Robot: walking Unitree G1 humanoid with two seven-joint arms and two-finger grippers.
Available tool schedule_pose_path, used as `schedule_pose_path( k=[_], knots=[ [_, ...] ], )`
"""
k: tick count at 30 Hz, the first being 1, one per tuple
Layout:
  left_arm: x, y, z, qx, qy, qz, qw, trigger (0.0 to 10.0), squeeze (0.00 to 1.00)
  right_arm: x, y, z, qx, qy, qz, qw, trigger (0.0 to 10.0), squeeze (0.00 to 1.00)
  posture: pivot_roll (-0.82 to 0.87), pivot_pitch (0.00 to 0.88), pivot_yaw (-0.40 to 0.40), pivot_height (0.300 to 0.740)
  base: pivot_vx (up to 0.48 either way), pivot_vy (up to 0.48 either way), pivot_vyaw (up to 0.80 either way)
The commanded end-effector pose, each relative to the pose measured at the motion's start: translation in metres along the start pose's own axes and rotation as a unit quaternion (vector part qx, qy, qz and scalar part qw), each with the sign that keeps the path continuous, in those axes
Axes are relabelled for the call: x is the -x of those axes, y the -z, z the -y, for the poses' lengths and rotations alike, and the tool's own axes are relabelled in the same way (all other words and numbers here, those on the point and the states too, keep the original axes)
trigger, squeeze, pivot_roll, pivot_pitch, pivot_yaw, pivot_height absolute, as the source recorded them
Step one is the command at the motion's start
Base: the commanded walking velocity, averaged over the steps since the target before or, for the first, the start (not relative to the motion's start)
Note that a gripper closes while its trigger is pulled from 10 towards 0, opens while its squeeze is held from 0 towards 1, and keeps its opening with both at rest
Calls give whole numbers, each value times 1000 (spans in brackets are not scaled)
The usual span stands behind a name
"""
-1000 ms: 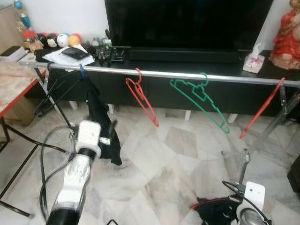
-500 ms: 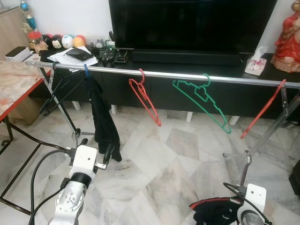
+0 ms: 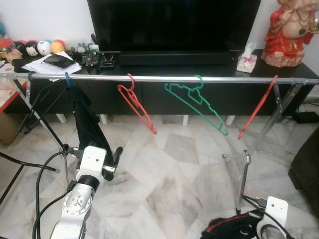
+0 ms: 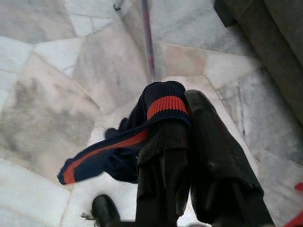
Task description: Hang hanger
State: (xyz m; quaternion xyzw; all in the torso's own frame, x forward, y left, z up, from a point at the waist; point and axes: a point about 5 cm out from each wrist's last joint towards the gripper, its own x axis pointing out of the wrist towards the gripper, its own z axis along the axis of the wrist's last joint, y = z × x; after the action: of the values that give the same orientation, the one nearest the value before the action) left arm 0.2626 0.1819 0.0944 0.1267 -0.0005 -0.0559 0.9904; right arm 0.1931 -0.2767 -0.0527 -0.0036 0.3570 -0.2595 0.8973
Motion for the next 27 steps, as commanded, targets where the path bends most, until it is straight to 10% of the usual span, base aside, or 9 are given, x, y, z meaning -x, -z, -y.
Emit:
schedule_pose_path(
  k=[1, 27],
  knots=[
    [2, 4, -3, 3, -2, -14, 1000, 10000, 0, 0, -3, 0, -1, 2, 11, 1000, 10000, 0, -117, 0, 15, 740, 266, 0, 0],
    [-4, 1, -3, 5, -5, -15, 1000, 10000, 0, -1, -5, 0, 1, 8, 12, 1000, 10000, 0, -119, 3, 12, 740, 266, 0, -123]
  ],
)
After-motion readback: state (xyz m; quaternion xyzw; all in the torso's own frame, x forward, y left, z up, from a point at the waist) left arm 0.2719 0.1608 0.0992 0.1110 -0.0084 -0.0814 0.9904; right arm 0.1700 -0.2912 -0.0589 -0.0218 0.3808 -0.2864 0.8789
